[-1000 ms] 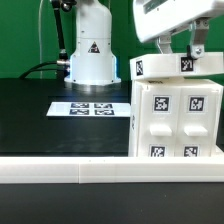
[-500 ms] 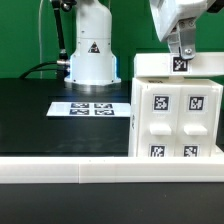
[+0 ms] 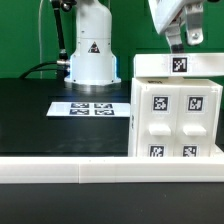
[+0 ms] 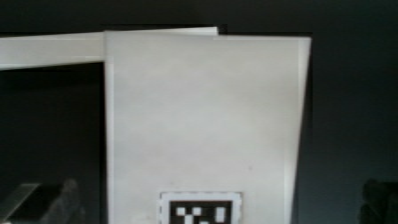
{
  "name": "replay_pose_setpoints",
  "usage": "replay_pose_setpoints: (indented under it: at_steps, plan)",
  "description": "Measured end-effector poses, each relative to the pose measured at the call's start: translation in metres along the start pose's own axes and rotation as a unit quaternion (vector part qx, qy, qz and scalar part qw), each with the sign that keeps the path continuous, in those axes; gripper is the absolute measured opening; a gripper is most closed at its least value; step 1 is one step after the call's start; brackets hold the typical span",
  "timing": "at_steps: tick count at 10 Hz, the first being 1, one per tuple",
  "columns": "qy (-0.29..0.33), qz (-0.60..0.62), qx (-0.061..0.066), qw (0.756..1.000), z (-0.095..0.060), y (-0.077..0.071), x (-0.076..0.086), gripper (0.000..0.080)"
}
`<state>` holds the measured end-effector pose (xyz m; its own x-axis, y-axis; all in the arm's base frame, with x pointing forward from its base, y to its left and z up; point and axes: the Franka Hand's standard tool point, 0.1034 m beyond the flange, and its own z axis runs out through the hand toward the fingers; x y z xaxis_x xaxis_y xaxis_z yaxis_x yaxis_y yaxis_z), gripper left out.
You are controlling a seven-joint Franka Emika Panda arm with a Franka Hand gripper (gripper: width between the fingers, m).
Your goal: Assemble cabinet
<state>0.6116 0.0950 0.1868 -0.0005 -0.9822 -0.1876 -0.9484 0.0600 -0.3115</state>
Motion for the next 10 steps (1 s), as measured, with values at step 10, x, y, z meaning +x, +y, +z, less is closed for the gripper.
replay_pose_setpoints:
  at_steps: [10]
  plan:
    - [-0.006,-0.333,-0.018,0.943,-0.002,-0.013,0.006,0.0797]
